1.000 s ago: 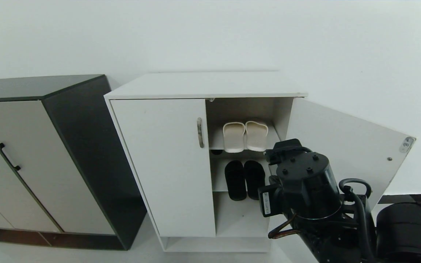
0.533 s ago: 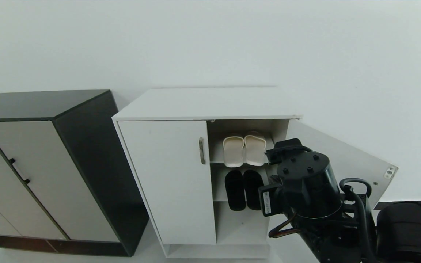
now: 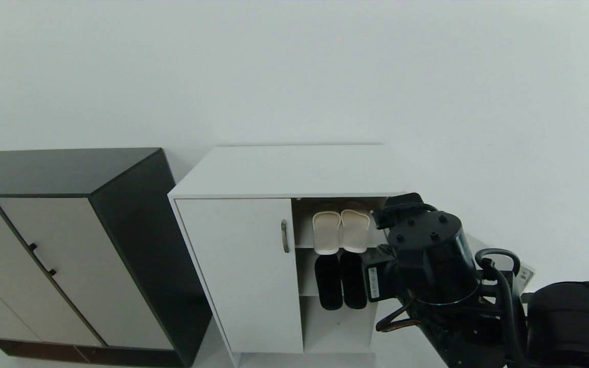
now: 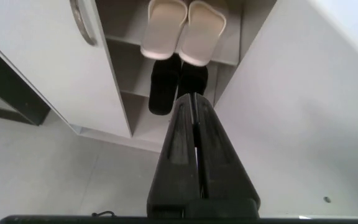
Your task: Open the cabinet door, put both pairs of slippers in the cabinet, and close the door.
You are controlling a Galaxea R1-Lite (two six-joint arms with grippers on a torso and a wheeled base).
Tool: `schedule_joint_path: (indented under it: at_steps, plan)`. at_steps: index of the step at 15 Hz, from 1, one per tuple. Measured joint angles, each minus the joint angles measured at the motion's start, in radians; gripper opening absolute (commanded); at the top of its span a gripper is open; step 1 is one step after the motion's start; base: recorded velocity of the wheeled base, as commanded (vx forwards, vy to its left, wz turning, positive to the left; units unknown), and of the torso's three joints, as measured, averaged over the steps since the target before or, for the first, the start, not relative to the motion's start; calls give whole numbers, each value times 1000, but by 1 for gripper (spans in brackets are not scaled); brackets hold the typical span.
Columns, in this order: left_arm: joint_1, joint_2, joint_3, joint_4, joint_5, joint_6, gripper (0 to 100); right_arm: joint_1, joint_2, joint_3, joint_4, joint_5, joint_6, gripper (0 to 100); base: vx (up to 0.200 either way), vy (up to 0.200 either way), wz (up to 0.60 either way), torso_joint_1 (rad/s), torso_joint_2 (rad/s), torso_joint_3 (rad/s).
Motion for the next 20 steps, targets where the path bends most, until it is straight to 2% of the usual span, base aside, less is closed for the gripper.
schedule_joint_path:
  at_steps: [8, 15, 20]
  plan:
    - [0, 0, 0, 0, 0, 0, 0, 0, -2, 5, 0, 0, 0, 0, 0, 0, 0, 239, -552, -306]
    - [0, 0, 0, 0, 0, 0, 0, 0, -2, 6, 1, 0, -4, 0, 0, 0, 0, 12, -22, -13]
    - [-1, 0, 0, 1, 0, 0, 0, -13, -3, 6, 0, 0, -9, 0, 0, 0, -600, 3, -1, 0]
